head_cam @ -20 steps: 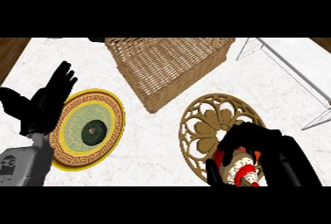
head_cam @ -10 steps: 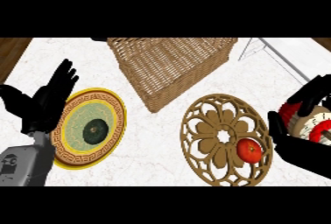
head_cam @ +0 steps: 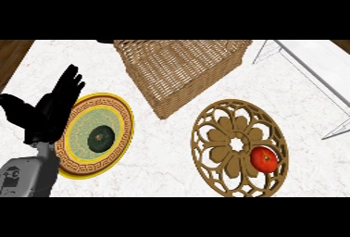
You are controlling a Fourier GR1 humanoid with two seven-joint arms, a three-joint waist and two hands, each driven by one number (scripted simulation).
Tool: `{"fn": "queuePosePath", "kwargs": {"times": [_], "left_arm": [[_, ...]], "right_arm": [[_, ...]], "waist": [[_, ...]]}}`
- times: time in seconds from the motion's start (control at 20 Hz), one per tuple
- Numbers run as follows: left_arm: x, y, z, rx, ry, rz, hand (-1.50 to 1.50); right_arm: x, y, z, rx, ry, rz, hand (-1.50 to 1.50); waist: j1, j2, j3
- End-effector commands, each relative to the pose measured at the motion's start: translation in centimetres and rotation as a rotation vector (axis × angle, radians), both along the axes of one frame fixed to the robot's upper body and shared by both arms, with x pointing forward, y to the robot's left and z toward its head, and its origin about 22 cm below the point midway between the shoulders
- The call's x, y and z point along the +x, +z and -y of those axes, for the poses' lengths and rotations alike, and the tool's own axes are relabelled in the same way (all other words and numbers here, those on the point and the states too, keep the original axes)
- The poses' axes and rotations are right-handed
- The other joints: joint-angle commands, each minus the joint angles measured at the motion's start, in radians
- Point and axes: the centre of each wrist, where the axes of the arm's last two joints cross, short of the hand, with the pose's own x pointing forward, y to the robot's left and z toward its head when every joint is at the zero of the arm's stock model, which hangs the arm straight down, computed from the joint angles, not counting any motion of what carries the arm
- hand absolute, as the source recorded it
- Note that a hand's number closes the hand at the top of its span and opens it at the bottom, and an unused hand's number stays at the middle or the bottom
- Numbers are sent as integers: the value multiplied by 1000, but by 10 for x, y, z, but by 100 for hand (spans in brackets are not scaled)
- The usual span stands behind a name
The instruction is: Pick the cupcake from the placemat and place it in the tiered shelf
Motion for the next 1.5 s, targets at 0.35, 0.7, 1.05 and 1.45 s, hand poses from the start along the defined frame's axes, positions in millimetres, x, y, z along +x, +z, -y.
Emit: {"fn": "queuePosePath", "kwargs": {"times": [0.35,0.7,1.05,1.45], "left_arm": [[1,0,-9,1,-21,1,0],[5,3,-12,-12,-6,-19,0],[13,8,-1,9,3,-9,0],[-7,0,5,-2,-22,0,0]], "right_arm": [[39,-23,103,110,-104,46,150],[49,-62,136,85,-75,37,150],[46,-56,196,89,-78,50,150],[46,-75,223,120,-303,26,-150]], "waist": [[11,3,0],[6,1,0],[6,2,0],[18,3,1]]}}
